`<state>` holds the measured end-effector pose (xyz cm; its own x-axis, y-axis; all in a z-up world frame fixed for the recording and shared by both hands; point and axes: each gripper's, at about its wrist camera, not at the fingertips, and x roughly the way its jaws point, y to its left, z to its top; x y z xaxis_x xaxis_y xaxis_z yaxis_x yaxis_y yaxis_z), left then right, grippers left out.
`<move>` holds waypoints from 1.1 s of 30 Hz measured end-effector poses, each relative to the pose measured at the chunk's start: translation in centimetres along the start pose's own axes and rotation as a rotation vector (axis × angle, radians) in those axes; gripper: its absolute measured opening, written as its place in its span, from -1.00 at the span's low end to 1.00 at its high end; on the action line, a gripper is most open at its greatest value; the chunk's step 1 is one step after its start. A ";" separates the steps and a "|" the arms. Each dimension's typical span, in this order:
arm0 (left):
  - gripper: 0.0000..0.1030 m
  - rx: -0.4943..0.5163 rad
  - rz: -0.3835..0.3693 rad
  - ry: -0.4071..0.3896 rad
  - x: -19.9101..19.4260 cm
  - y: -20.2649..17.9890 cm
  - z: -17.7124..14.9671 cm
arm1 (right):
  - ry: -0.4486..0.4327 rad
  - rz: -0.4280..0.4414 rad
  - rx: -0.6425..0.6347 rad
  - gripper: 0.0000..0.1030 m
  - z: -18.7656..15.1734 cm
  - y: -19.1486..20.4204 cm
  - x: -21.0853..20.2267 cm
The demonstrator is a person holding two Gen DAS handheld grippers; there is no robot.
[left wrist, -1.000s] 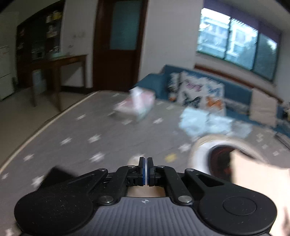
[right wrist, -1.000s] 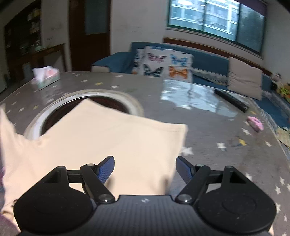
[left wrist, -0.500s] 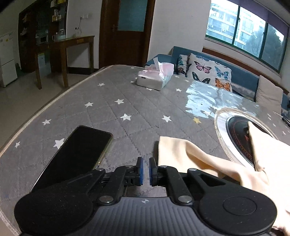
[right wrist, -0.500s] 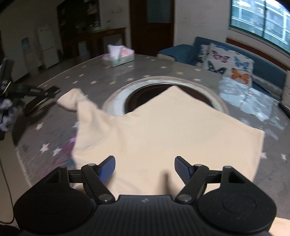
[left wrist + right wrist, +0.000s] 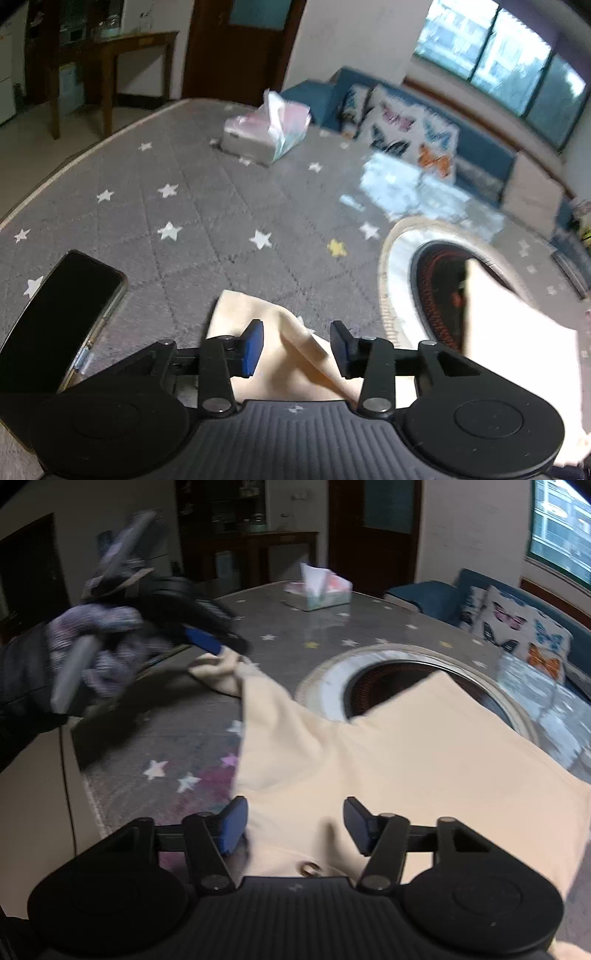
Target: Fold clothes
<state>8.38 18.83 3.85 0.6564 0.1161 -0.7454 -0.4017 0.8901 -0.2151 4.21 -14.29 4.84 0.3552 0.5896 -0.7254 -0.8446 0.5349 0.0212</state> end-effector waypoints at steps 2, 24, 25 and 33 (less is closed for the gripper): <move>-0.21 0.000 0.018 0.021 0.9 -0.5 0.1 | 0.000 0.009 -0.028 -0.01 0.2 0.9 0.7; -0.95 0.046 -0.001 -0.129 -1.4 4.6 -2.7 | 0.022 0.093 -0.107 -0.96 -0.7 2.5 2.4; -0.95 0.041 0.019 -0.115 -1.1 5.0 -3.0 | 0.025 0.094 -0.111 -0.95 -0.7 2.5 2.4; -0.90 0.046 0.058 -0.128 -1.5 5.6 -2.8 | 0.028 0.056 -0.121 -0.58 -1.0 2.8 1.9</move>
<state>3.33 22.44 2.04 0.7099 0.2205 -0.6689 -0.4138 0.8991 -0.1428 2.10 -12.23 2.84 0.2960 0.5985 -0.7445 -0.9057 0.4235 -0.0196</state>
